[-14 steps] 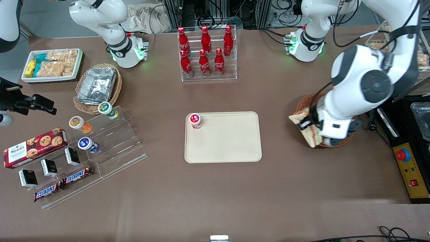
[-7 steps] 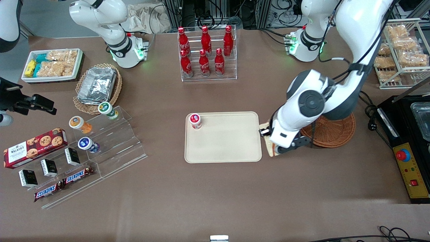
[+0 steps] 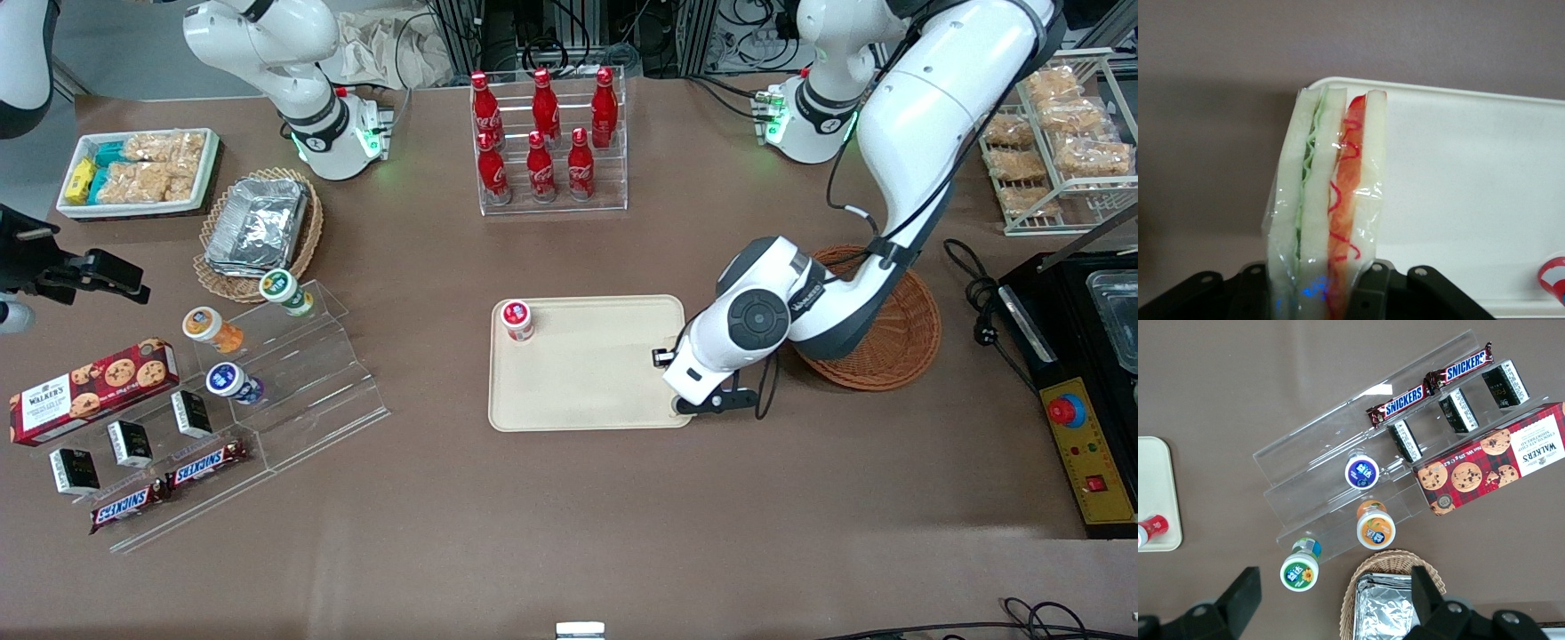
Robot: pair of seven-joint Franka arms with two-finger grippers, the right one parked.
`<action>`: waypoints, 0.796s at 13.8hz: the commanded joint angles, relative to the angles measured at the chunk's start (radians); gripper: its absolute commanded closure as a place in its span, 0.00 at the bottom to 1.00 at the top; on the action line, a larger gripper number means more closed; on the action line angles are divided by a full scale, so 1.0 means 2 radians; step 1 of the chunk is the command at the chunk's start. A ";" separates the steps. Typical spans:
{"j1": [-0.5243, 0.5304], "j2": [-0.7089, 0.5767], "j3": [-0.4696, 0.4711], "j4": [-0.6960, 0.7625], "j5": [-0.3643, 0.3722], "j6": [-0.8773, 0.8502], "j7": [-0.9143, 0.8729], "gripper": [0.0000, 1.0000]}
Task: Place sandwich from basket to tray
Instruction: 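Carry the sandwich over the cream tray with the left gripper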
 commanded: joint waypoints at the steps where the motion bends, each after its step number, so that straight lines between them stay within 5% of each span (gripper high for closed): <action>1: -0.035 0.030 0.011 0.019 0.013 0.021 -0.004 0.60; 11: -0.051 0.038 0.038 0.014 0.013 0.025 -0.005 0.59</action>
